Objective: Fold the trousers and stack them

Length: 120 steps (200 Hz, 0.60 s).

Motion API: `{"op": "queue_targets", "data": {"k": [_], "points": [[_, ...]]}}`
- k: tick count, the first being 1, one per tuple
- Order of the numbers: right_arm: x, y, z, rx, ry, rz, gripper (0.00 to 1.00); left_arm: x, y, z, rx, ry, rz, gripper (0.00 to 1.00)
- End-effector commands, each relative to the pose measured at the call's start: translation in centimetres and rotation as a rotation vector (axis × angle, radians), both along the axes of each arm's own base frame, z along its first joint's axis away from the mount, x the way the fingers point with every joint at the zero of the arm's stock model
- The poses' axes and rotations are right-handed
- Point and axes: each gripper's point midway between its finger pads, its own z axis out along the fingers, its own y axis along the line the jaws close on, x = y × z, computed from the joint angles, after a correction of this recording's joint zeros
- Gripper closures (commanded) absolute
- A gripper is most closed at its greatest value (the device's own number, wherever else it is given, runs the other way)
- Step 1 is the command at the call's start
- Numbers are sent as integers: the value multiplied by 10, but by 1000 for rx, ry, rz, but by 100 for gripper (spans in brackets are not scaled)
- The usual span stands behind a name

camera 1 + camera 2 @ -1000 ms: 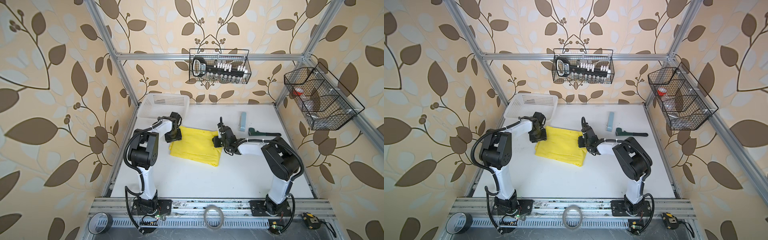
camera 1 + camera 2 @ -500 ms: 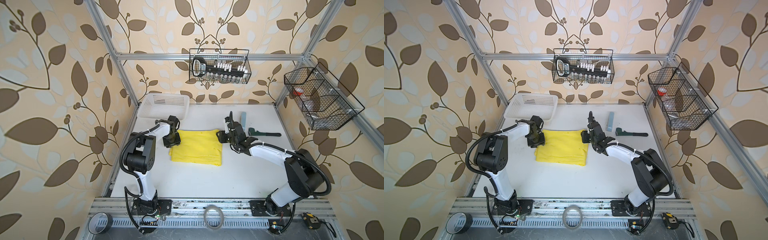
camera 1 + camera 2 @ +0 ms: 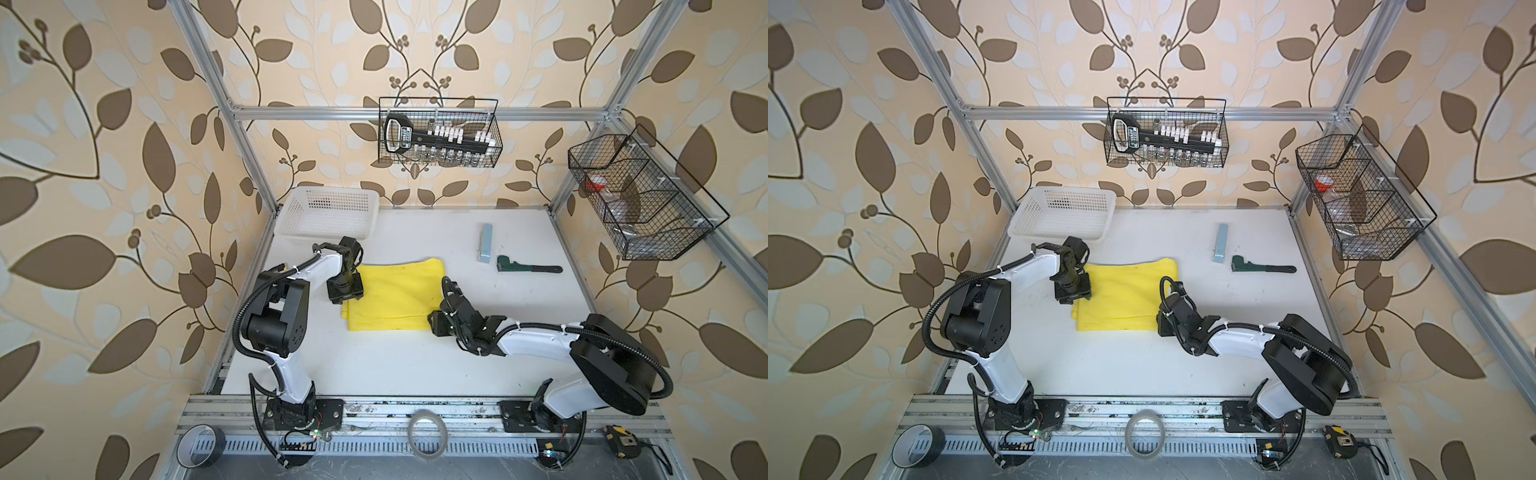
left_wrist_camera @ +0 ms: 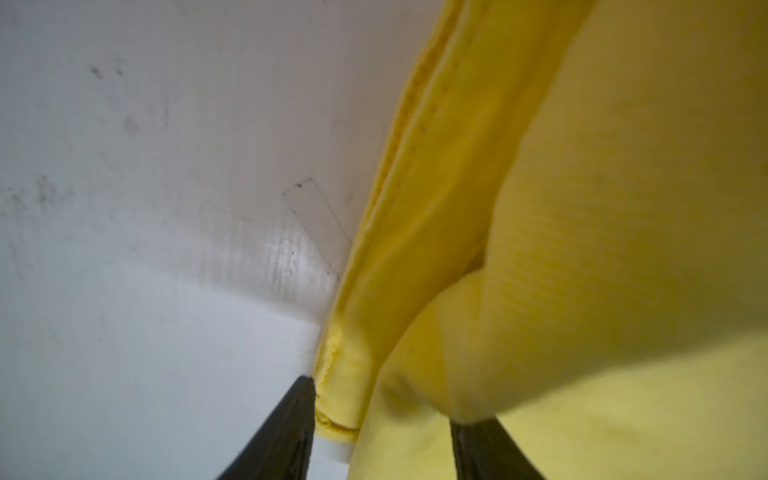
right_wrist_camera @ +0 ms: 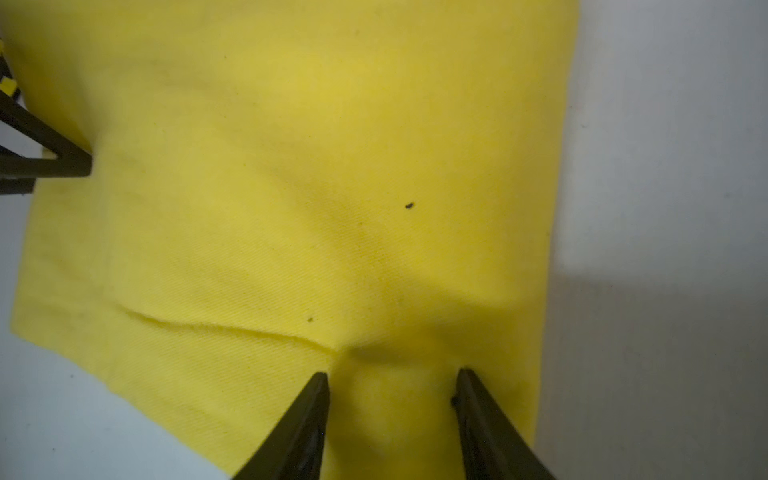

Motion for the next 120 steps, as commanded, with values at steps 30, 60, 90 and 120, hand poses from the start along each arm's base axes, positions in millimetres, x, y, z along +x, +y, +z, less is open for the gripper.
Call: {"op": "queue_targets", "data": {"k": [30,60,90,120], "points": [[-14,-15,5,-45,18,-21,48,33,-3,50,21,-127,-33,43],[6,10,44,-13,-95,20,43,58,0,42,60,-149,-35,48],[18,42,49,6,-149,68,36,75,2,25,104,-127,-43,55],[26,75,40,2,-157,99,31,74,6,8,128,-100,-27,60]]}}
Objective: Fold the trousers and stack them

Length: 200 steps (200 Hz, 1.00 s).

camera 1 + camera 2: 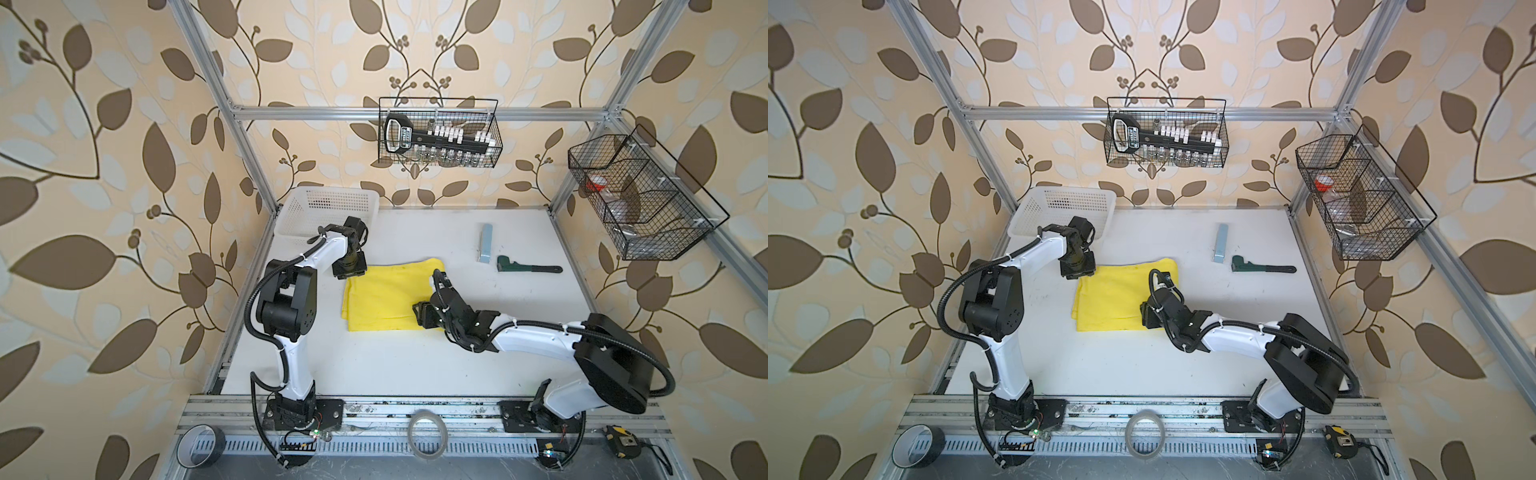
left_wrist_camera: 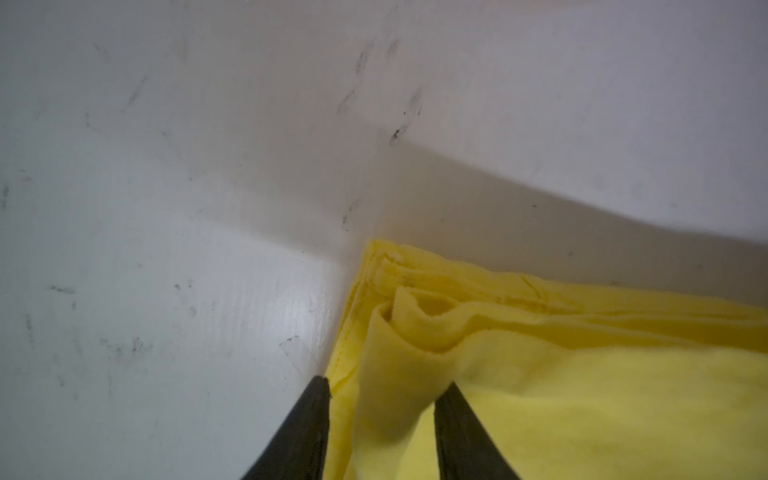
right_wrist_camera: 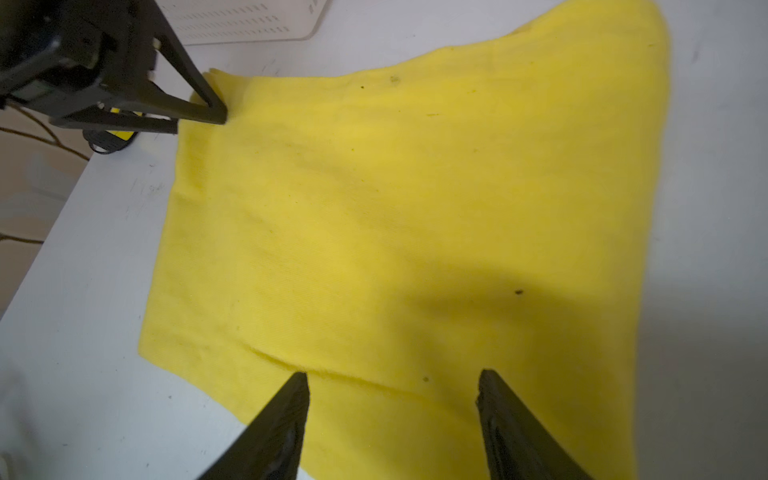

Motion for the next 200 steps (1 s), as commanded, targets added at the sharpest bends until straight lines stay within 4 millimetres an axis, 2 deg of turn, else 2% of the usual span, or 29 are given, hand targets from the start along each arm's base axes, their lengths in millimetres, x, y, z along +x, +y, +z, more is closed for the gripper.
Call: {"op": "queue_targets", "data": {"k": [1,22,42,67,88,111,147,166,182,200], "points": [[7,21,-4,-15,-30,18,31,-1,9,-5,64,12,9,60],[12,41,-14,-19,-32,35,30,-2,19,-9,124,15,19,60],[19,59,-27,-43,-21,44,29,-2,23,-7,156,17,18,53],[21,77,-33,-100,-51,52,25,-1,26,17,176,-26,4,43],[23,76,-33,-206,-79,-1,23,-4,28,37,178,-47,-17,38],[21,83,-39,-218,-65,-1,22,-10,33,57,189,-77,-23,33],[28,56,-80,-277,43,-45,22,-28,38,90,179,-129,-43,21],[36,36,-87,-317,72,-73,22,-40,36,102,147,-143,-64,16],[46,11,-92,-358,108,-124,21,-51,33,110,112,-165,-73,11],[58,-15,-96,-361,159,-180,21,-64,35,116,102,-177,-80,10]]}}
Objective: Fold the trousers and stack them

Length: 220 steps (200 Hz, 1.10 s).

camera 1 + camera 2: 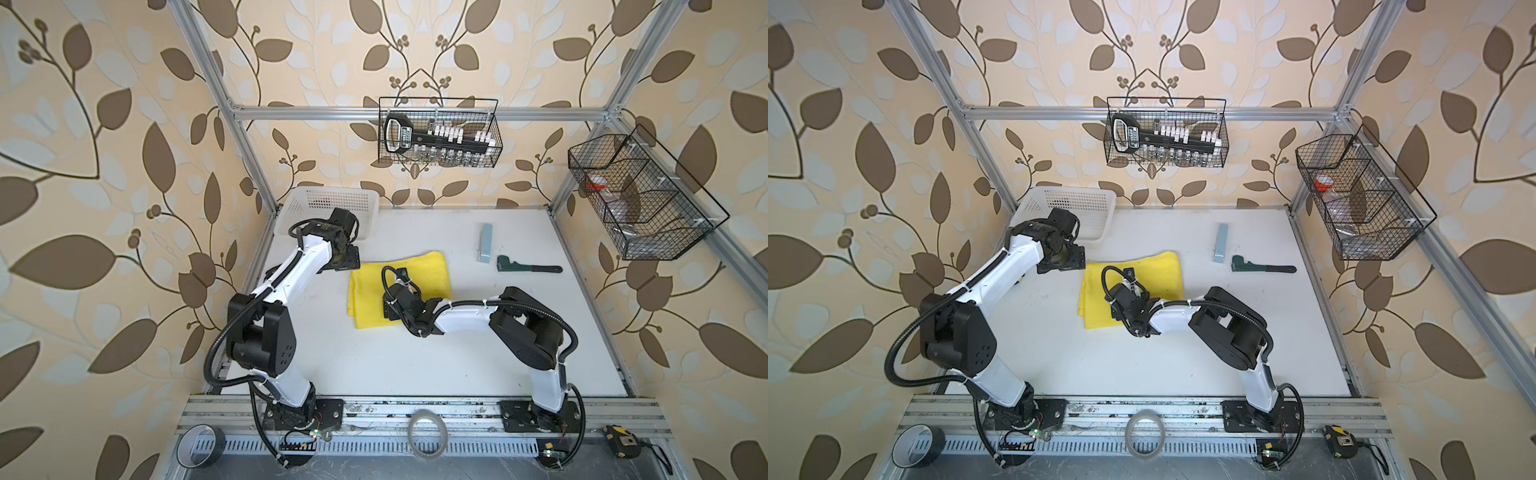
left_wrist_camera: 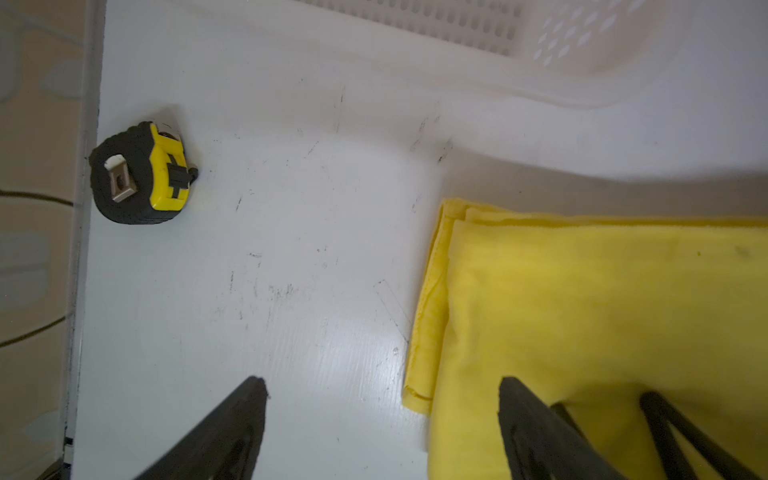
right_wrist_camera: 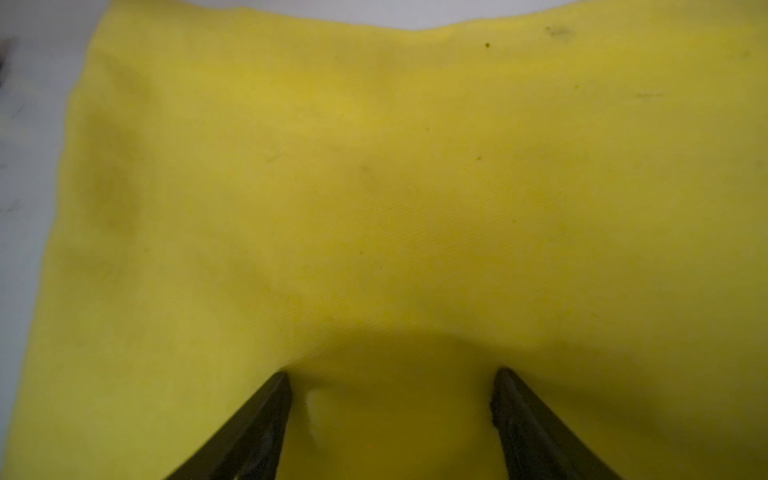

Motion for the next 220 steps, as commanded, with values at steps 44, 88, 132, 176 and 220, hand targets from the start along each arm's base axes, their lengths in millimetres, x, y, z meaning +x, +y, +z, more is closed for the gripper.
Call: {"op": "queue_targets", "data": {"k": [44,88,132,176,220], "points": [[34,-102,-37,-168,224,-182,22,-51,11,21,-14,-6,-41,6],[49,-92,-28,-125,320,-147,19,-63,15,26,-23,-21,-39,5],[91,-108,-16,-221,348,-133,19,-63,17,24,-27,-25,-32,4],[121,-107,-25,-232,385,-96,20,-62,17,17,-25,-7,-37,3],[154,-108,-12,-181,385,-65,24,-60,20,14,-15,-1,-33,3]]}}
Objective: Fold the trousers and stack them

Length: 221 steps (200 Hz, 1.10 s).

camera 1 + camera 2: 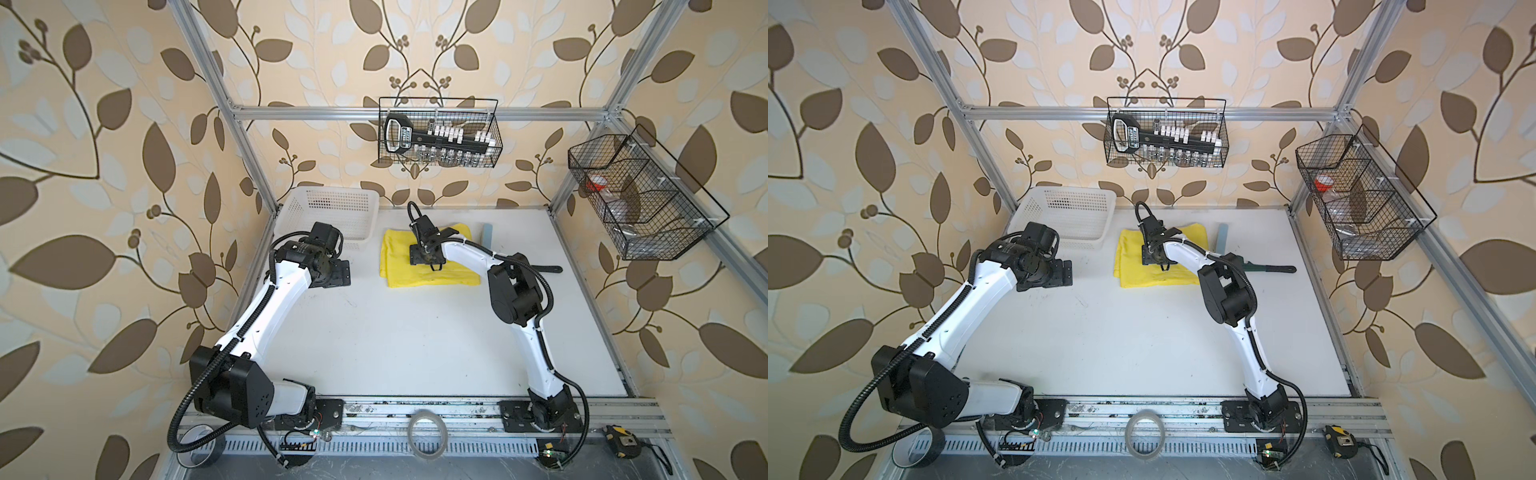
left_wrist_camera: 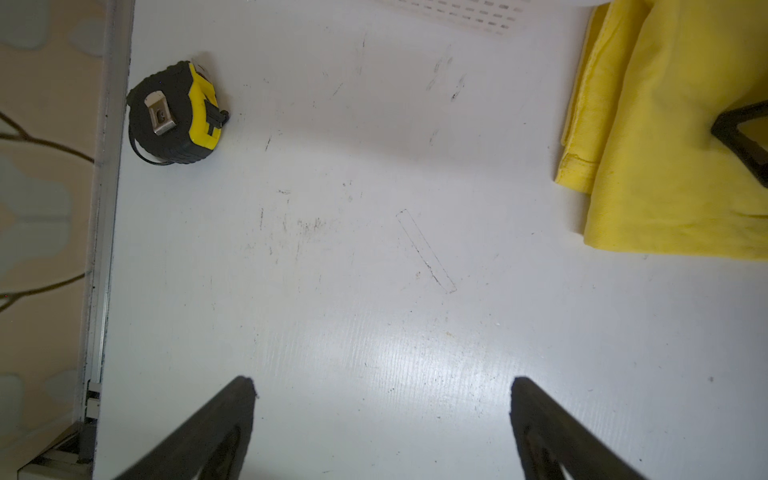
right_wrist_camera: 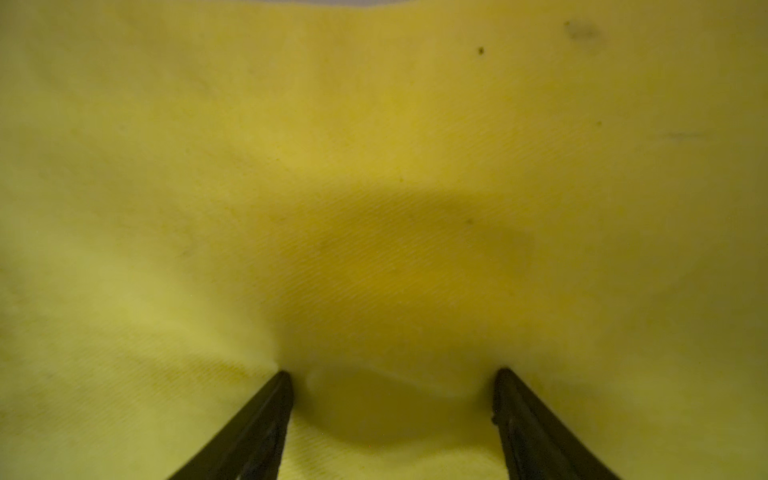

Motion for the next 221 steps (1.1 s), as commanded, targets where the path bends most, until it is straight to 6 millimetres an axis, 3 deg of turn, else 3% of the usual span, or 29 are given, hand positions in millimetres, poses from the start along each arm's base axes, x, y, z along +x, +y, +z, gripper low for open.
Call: {"op": "queue_targets", "data": {"k": [1,50,90,139,155,177,201,221], "points": [[-1,-13,-17,-33,86,46,24,-2,5,-5,20,20,-11,3],[38,-4,-21,-53,45,43,22,4,3,-17,15,44,-10,3],[83,-15,5,9,-107,-34,22,3,9,-20,53,58,-14,3],[118,0,52,75,-297,21,22,7,8,-20,49,52,-18,3],[118,2,76,75,-339,47,22,9,7,-16,49,37,-24,3],[107,4,131,106,-429,100,20,14,6,-10,51,-4,-39,3],[78,-2,189,154,-499,159,17,22,5,-7,45,-68,-51,1],[45,-16,204,155,-512,200,15,29,10,-13,71,-130,-32,1]]}}
